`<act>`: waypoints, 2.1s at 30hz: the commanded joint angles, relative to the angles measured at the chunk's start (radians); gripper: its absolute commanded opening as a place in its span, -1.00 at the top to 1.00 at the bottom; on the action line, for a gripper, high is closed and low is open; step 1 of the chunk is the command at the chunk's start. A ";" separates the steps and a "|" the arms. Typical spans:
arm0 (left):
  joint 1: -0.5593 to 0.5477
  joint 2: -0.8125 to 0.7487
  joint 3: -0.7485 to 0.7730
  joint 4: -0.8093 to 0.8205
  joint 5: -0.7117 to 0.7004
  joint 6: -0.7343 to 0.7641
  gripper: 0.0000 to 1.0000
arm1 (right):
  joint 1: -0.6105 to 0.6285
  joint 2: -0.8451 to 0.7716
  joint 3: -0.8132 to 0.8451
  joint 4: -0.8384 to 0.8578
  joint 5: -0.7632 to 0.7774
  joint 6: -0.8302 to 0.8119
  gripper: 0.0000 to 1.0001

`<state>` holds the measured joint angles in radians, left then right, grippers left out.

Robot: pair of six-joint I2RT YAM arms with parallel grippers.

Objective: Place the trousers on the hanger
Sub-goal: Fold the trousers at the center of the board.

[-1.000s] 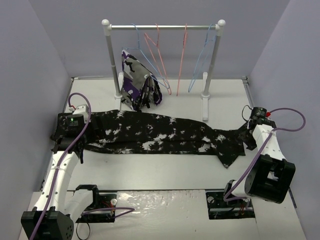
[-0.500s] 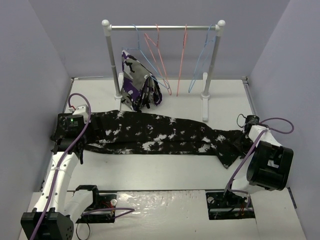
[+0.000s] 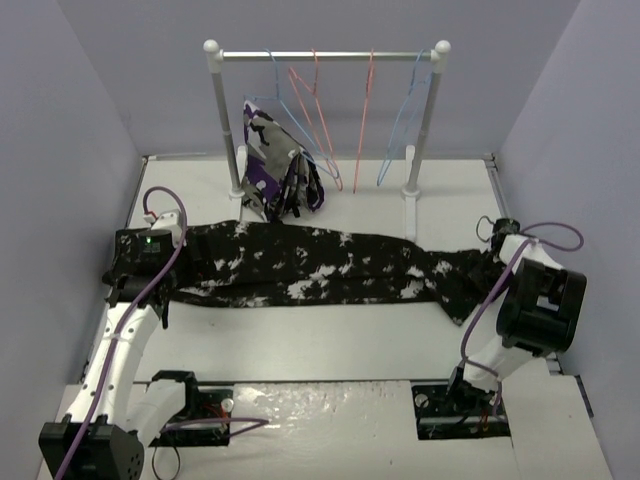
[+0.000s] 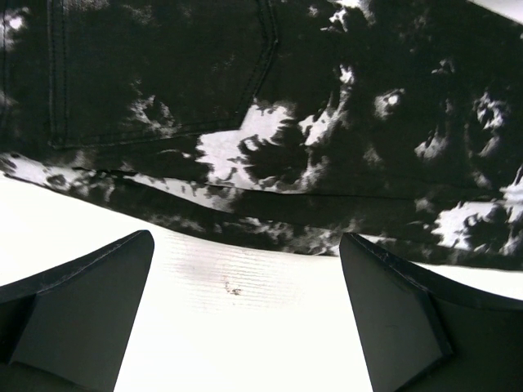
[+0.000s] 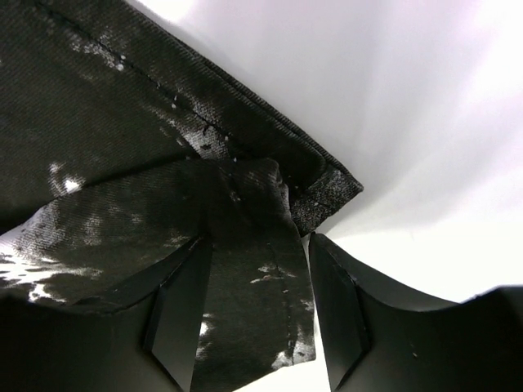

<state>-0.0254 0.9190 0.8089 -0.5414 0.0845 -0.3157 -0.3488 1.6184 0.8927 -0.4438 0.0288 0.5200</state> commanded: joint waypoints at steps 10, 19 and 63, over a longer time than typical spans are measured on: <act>-0.003 0.007 0.022 0.039 0.006 0.003 -0.94 | -0.024 0.090 0.242 0.093 -0.078 -0.157 0.05; -0.002 0.003 0.024 0.040 0.008 0.003 -0.94 | -0.025 0.019 0.140 0.057 -0.086 -0.152 0.05; -0.010 -0.003 0.023 0.044 0.019 0.004 -0.94 | -0.028 0.043 0.441 -0.113 0.022 -0.313 1.00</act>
<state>-0.0280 0.9272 0.8089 -0.5415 0.0973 -0.3157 -0.3676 1.5952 1.2370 -0.5534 0.0370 0.3094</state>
